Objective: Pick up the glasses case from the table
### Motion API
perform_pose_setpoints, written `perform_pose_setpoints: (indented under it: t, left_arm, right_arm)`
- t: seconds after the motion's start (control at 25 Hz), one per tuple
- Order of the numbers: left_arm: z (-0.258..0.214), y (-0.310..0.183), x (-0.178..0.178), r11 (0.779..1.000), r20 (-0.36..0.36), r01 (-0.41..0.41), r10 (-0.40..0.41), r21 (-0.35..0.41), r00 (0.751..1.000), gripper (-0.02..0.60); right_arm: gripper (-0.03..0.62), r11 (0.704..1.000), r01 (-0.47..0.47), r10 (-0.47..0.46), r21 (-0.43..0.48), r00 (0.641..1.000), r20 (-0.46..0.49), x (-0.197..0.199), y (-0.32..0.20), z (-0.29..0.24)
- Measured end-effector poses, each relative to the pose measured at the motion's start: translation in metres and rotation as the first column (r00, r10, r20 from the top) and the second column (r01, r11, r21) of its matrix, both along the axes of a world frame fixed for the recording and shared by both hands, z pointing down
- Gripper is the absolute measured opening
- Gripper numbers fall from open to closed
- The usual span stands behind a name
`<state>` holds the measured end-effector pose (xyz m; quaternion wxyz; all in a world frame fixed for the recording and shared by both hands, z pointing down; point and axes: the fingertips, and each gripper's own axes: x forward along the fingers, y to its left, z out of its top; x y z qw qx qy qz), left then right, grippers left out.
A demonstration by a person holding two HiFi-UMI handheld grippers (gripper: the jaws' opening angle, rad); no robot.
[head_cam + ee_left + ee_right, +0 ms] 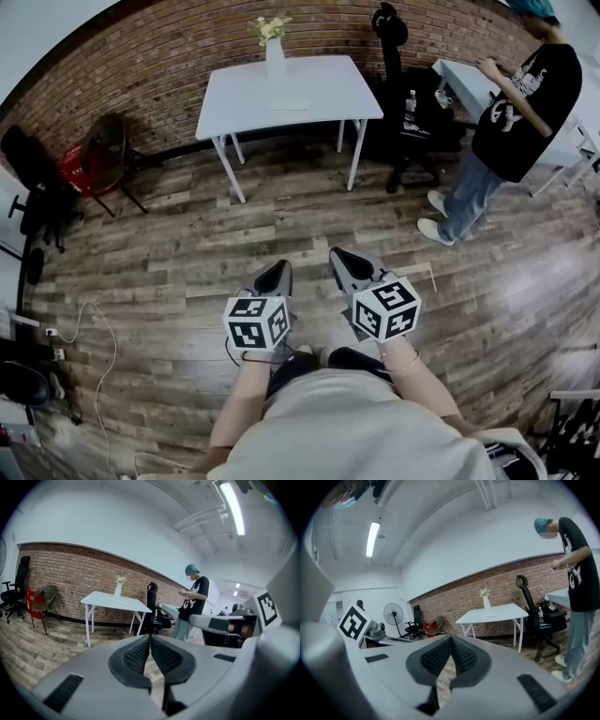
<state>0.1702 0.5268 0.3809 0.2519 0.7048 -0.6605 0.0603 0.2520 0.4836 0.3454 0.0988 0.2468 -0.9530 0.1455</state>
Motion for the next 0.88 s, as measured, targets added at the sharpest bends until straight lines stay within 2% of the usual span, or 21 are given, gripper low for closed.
perform_pose_setpoints:
  t: [0.36, 0.6, 0.88]
  left_arm:
    - [0.003, -0.014, 0.02, 1.0, 0.0, -0.004, 0.004, 0.009, 1.0, 0.017]
    - [0.004, -0.026, 0.029, 1.0, 0.004, 0.013, -0.013, 0.011, 1.0, 0.017]
    - [0.006, -0.052, 0.01, 1.0, 0.016, 0.02, -0.02, 0.012, 1.0, 0.017]
  right_arm:
    - [-0.002, 1.0, 0.004, -0.003, -0.014, 1.0, 0.01, 0.027, -0.005, 0.005]
    - [-0.002, 1.0, 0.006, -0.006, 0.008, 1.0, 0.011, 0.043, -0.021, 0.008]
    - [-0.002, 1.0, 0.018, -0.018, -0.003, 0.999, 0.028, 0.025, -0.047, 0.016]
